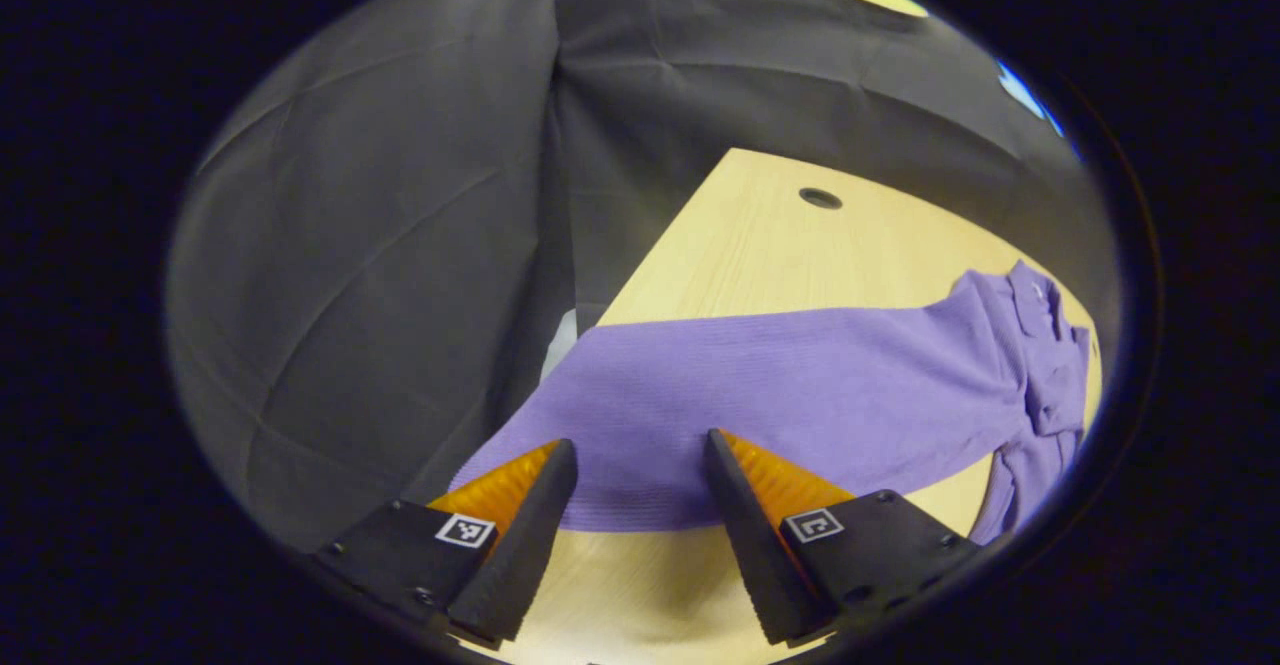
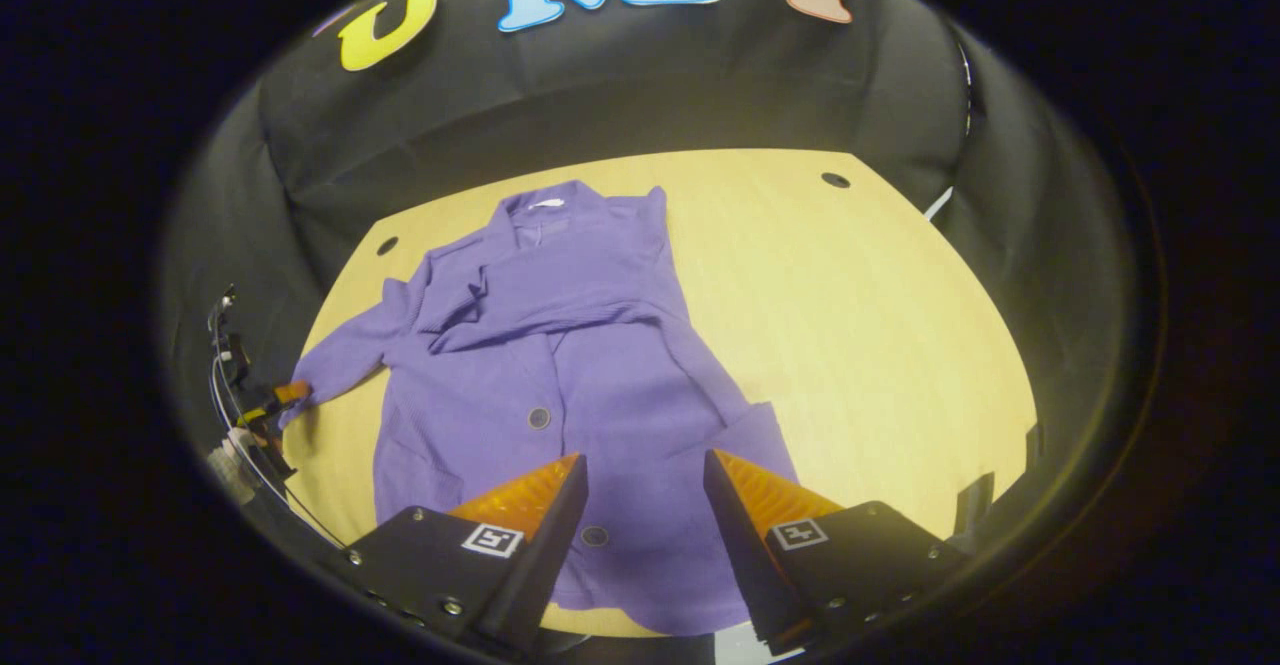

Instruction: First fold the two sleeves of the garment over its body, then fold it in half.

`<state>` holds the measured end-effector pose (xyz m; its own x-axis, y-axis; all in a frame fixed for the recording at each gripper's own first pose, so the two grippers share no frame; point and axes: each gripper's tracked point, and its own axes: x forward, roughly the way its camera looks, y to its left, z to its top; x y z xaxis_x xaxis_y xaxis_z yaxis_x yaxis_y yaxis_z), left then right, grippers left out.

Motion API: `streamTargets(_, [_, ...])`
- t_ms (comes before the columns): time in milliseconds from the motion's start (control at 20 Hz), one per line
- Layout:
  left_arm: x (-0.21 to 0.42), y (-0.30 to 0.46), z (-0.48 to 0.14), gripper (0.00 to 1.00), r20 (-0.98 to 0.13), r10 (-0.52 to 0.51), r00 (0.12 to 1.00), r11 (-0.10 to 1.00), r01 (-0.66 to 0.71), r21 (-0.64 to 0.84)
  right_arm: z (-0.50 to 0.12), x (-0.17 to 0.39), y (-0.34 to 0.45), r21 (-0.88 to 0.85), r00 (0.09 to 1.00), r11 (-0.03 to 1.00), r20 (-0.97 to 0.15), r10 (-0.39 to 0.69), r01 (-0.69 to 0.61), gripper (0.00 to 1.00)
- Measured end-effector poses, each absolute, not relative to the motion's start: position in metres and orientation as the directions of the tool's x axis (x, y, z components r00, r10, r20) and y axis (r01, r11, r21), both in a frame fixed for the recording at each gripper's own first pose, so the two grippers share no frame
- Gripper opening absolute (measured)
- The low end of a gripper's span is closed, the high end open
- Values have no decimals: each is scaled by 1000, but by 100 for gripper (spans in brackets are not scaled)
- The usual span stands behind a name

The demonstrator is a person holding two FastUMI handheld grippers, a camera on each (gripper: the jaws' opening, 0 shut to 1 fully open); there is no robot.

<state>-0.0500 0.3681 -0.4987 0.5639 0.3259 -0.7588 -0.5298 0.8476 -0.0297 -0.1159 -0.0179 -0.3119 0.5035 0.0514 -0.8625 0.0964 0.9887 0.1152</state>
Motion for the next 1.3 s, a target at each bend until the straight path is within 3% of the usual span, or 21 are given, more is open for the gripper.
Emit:
streamTargets(100, [-52, 366, -499, 90, -764, 327, 556, 855, -518, -11, -312, -121, -23, 109, 500, 989, -865, 47, 95, 75])
streamTargets(250, [-45, 354, -499, 74, -755, 311, 578, 856, -515, -41, -317, -133, -28, 101, 480, 991, -876, 48, 85, 75])
streamTargets(300, [-40, 350, -497, 66, -748, 305, 590, 852, -520, -62, -320, -138, -29, 97, 470, 992, -881, 47, 82, 75])
streamTargets(450, [-38, 350, -498, 29, -739, 311, 598, 849, -524, -67, -328, -153, -30, 101, 442, 991, -895, 51, 91, 71])
streamTargets(500, [-40, 347, -496, 28, -746, 311, 589, 842, -535, -72, -330, -157, -31, 104, 436, 990, -898, 51, 98, 75])
streamTargets(550, [-37, 347, -496, 8, -751, 309, 583, 844, -533, -67, -331, -159, -32, 108, 431, 989, -901, 53, 105, 75])
streamTargets(700, [-35, 345, -498, 7, -770, 325, 549, 851, -525, -15, -331, -163, -39, 111, 432, 986, -901, 47, 123, 71])
streamTargets(750, [-35, 345, -495, 7, -770, 333, 544, 850, -527, -4, -332, -164, -40, 112, 432, 985, -901, 46, 128, 75])
streamTargets(800, [-33, 341, -492, 7, -767, 335, 547, 849, -528, -6, -333, -165, -42, 113, 431, 985, -901, 46, 133, 71])
streamTargets(850, [-29, 336, -487, 7, -758, 336, 558, 852, -524, -8, -334, -166, -42, 117, 429, 984, -902, 48, 137, 75])
streamTargets(1300, [34, 263, -423, 7, -688, 247, 682, 924, -380, -45, -342, -173, -48, 158, 445, 974, -893, 70, 164, 75])
